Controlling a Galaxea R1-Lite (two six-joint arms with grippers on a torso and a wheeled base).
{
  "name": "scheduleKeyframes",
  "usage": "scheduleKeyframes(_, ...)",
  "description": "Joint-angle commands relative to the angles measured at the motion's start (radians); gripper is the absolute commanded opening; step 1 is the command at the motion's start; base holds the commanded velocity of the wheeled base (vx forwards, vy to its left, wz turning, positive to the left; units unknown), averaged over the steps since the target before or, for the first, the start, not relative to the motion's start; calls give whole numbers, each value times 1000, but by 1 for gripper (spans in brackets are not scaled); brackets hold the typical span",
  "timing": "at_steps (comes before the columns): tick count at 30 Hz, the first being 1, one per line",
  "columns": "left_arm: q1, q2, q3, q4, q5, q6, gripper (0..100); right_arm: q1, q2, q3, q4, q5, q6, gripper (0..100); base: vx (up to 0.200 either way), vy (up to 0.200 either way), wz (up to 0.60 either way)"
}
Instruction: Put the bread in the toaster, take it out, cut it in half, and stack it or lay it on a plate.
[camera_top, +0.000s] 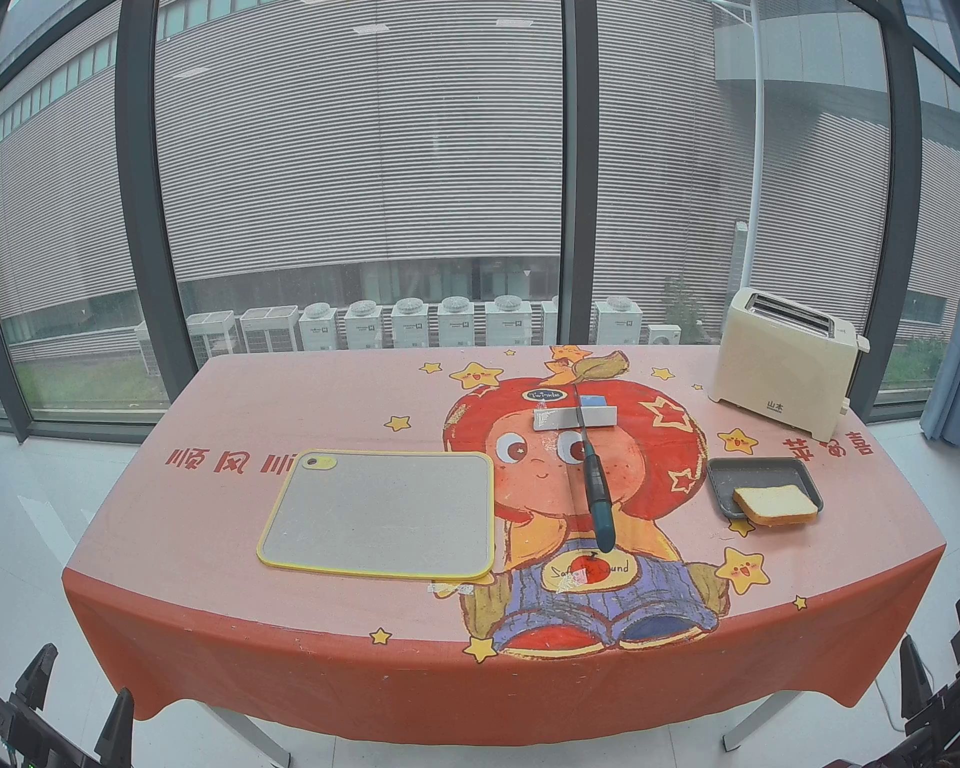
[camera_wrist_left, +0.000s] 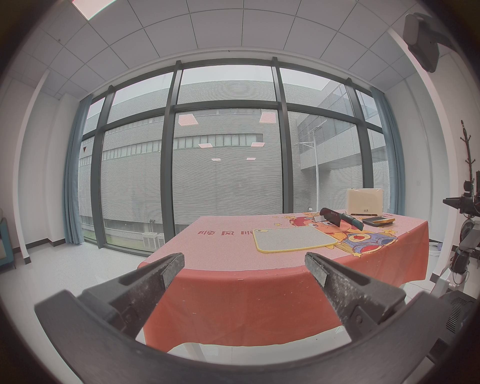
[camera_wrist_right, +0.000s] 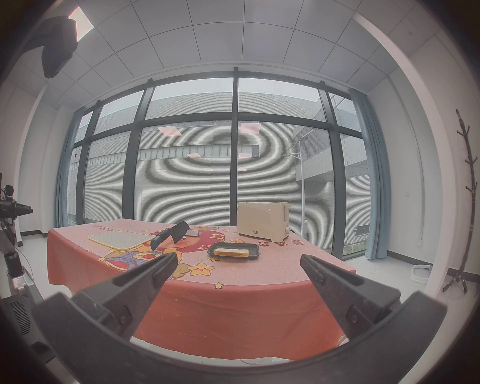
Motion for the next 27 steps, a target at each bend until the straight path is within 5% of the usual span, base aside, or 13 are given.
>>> scheduleKeyframes(1, -1, 1, 18, 0, 0, 0, 100, 0, -4, 18, -1, 0, 0, 100, 0, 0, 0)
scheduleKeyframes(27, -1, 1, 18, -1, 0, 0, 100, 0, -4, 18, -1, 2, -3, 100, 0, 0, 0)
